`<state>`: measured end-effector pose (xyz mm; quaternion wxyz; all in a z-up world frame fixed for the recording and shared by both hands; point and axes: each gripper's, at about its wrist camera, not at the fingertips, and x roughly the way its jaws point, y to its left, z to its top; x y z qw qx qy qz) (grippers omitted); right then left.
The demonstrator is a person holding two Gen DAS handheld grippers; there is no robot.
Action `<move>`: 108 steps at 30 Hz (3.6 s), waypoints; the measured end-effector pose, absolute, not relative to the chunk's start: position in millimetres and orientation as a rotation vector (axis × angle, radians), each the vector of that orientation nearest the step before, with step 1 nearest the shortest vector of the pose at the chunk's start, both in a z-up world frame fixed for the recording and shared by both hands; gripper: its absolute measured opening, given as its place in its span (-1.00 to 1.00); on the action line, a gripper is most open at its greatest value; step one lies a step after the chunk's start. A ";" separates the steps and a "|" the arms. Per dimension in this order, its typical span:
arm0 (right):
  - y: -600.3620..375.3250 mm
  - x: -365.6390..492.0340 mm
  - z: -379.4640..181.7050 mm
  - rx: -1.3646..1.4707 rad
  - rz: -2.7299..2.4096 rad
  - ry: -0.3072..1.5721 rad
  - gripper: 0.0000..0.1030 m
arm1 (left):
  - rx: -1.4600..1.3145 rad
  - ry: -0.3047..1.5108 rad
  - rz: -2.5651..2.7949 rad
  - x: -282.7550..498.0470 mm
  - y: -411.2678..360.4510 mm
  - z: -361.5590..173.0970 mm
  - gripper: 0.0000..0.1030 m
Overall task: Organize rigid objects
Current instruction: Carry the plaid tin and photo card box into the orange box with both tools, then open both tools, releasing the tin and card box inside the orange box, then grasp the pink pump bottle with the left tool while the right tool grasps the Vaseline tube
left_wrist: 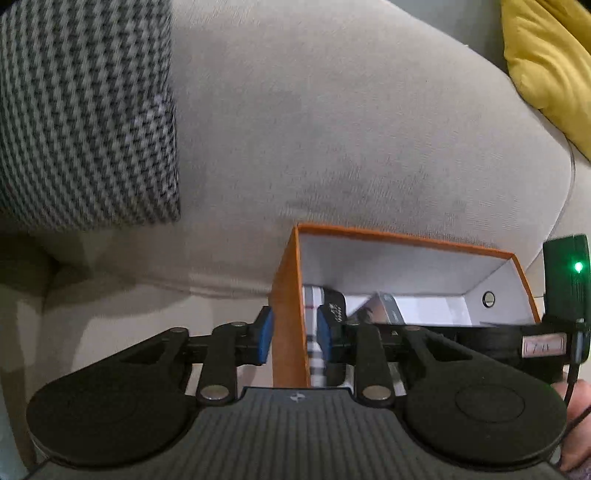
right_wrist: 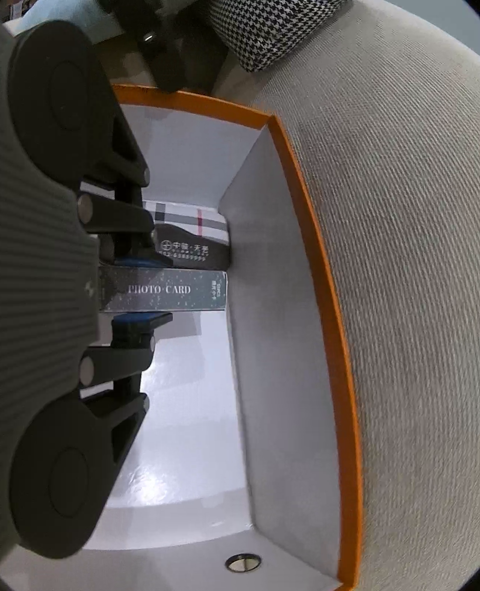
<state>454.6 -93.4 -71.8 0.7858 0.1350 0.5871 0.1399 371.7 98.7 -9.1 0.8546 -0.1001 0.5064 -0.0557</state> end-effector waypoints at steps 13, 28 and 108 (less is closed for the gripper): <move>-103.6 475.2 -87.3 0.391 0.335 1.309 -0.53 | -0.261 1.076 -0.158 361.1 96.5 -34.7 -0.64; -83.4 465.0 -91.4 -0.042 0.440 1.339 -0.05 | -0.255 1.068 -0.162 352.5 72.3 -52.3 -0.64; -191.4 178.9 -9.5 0.165 0.386 1.030 -0.40 | -0.360 0.979 -0.246 100.0 74.3 -32.4 -0.64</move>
